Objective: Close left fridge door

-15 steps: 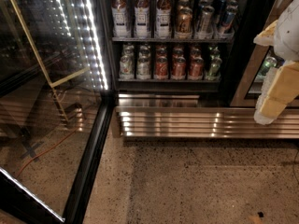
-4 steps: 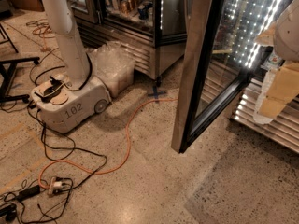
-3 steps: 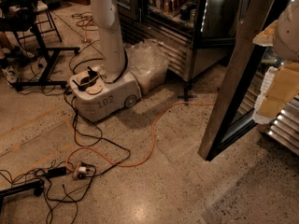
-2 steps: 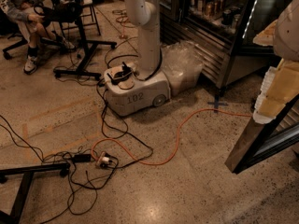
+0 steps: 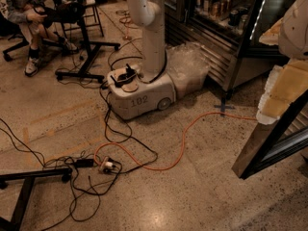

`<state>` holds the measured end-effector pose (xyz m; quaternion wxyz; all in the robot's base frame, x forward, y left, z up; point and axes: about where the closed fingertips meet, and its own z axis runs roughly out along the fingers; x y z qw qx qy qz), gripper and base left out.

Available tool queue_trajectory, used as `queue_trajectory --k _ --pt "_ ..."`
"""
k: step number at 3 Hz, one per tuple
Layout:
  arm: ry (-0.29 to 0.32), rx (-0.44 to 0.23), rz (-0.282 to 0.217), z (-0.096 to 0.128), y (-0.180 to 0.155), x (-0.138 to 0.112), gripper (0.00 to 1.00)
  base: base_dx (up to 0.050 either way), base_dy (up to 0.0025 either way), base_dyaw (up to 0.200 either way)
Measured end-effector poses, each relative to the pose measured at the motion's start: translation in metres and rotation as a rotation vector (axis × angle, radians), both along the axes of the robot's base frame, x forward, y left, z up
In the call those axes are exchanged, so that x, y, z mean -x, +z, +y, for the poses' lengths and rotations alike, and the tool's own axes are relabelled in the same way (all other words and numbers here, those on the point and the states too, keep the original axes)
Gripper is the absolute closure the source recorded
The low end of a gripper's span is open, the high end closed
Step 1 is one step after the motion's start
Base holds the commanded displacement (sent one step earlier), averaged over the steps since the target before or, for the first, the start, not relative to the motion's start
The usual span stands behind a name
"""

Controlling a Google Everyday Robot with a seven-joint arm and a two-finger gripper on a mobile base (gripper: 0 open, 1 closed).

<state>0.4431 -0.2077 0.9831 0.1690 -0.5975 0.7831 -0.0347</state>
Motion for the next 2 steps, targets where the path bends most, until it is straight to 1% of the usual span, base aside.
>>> queue_trajectory --k 1,2 --pt "-0.030 0.005 0.035 0.012 -0.003 -0.035 0.00 0.000 0.00000 0.000" --pt "-0.042 0.031 0.101 0.034 -0.033 -0.091 0.00 0.000 0.00000 0.000"
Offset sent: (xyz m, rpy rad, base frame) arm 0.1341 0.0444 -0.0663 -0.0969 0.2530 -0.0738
